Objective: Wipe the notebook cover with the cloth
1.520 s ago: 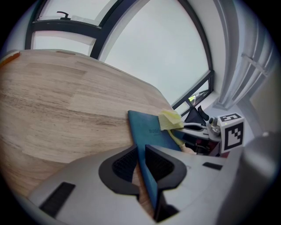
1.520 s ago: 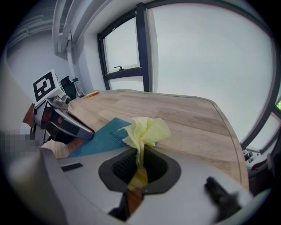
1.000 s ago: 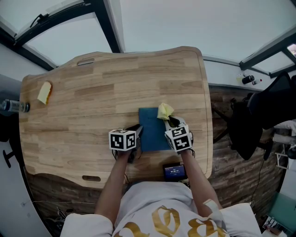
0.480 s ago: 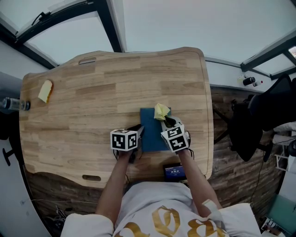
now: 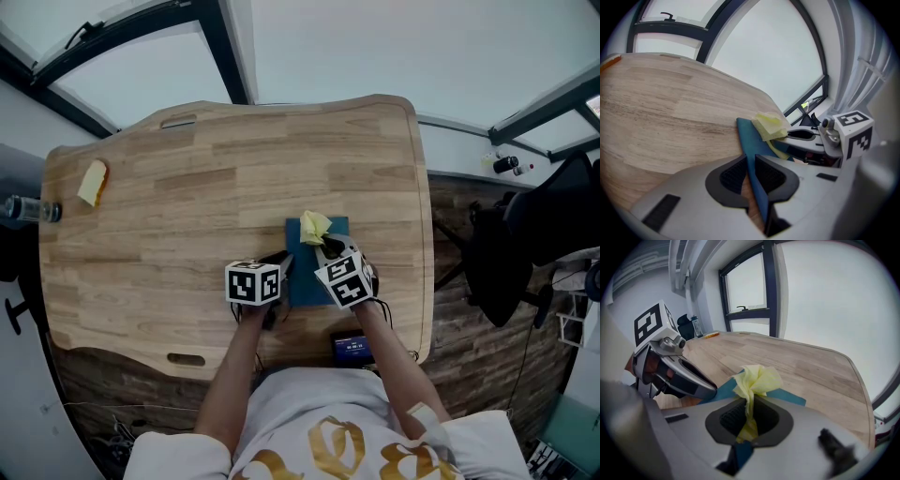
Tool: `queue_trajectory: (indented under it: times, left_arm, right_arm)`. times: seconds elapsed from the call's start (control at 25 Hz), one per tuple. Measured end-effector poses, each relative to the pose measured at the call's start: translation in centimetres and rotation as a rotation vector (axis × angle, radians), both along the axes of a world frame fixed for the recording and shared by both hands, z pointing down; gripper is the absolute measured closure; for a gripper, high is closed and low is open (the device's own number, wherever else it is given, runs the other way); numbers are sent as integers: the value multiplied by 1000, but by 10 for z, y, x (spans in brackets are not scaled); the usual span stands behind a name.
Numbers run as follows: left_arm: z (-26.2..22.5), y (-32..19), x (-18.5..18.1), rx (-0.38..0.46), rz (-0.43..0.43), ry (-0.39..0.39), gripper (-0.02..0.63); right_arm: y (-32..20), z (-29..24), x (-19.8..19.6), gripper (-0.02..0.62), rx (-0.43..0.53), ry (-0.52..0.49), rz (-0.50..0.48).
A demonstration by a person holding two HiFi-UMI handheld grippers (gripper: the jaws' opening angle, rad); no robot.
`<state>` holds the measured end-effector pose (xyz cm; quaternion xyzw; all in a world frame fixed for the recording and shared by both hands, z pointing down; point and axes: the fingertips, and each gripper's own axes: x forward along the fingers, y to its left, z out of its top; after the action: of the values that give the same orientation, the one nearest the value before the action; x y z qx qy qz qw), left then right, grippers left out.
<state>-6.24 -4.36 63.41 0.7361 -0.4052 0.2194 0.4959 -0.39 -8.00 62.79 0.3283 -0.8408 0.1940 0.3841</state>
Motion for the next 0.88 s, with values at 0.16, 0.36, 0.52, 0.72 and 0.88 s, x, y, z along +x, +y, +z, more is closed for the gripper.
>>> queue_trajectory:
  times: [0.16,0.36,0.52,0.72,0.88]
  left_arm:
    - [1,0,0,-1,0,0,540]
    - [1,0,0,0,0,1,540]
    - [1,1,0,0,0,1,540]
    - [1,0,0,2,0,2,540]
    - [1,0,0,1,-1,-1,540]
  right_arm:
    - [3,0,-7,558,3,-3,-22]
    - [7,0,-16,558,9,5,-53]
    - [9,-1,-18,558,10,2,-59]
    - [12,0,-17,558,9,-4,-64]
    - [17,-1,-17,558,7,-5,-73]
